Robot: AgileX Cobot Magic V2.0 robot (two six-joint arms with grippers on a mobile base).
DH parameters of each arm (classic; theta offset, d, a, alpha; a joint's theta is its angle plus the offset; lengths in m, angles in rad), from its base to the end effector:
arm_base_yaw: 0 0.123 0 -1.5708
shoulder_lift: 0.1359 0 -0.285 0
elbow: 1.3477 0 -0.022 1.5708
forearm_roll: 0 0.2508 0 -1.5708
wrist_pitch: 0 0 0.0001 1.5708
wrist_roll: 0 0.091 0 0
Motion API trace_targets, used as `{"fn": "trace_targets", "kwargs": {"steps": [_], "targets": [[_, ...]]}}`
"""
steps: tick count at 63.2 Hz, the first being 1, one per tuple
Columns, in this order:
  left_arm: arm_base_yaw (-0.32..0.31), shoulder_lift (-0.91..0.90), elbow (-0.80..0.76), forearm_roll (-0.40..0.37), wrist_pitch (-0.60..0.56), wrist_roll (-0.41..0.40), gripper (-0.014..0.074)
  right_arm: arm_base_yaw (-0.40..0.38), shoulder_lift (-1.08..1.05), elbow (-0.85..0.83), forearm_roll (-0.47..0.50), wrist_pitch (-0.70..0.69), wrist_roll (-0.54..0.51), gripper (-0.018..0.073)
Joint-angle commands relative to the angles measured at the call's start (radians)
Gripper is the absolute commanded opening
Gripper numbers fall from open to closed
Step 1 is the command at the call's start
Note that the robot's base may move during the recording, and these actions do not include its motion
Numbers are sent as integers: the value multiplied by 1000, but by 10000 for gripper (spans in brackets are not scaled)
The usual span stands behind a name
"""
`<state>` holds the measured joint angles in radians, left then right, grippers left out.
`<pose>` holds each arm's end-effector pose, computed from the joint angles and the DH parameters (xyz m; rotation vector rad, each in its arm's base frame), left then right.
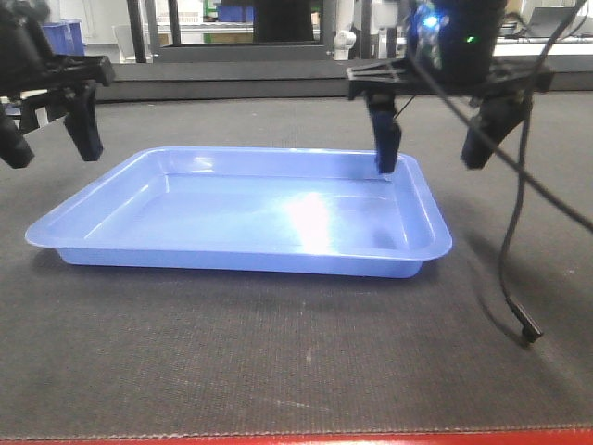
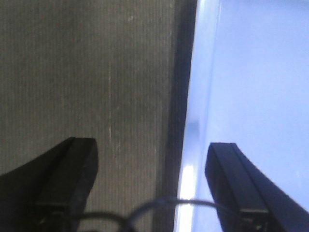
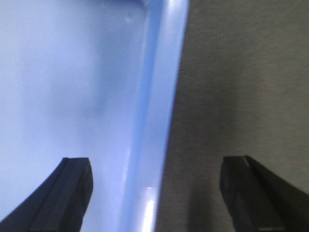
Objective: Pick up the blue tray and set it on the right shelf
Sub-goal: 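Lower both grippers onto the blue tray's side rims and close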
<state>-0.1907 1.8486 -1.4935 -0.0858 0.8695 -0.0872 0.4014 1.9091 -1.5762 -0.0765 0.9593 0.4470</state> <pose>0.3921 -0.0818 0.2564 0.0850 2.7158 -0.1875 0.3808 0.1554 0.2521 0.0184 2.7770 0.1218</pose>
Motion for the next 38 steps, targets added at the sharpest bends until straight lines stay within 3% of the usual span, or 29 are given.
{"fn": "trace_targets", "kwargs": {"steps": [1,10,27,38], "targets": [[-3,-19,-62,-21,-24,3,382,-5,-24,-34,21,-39,-1,632],[-6,29,-99,-92,4,57,382,-4,14,-34,28,-38,-1,632],[-44,72,-113,-89,13,74,382,-4,22,-34,28,-74,-1,629],[-49,94,-113,-79,32,74,361,-4,22,-34,28,-79,-1,476]]}}
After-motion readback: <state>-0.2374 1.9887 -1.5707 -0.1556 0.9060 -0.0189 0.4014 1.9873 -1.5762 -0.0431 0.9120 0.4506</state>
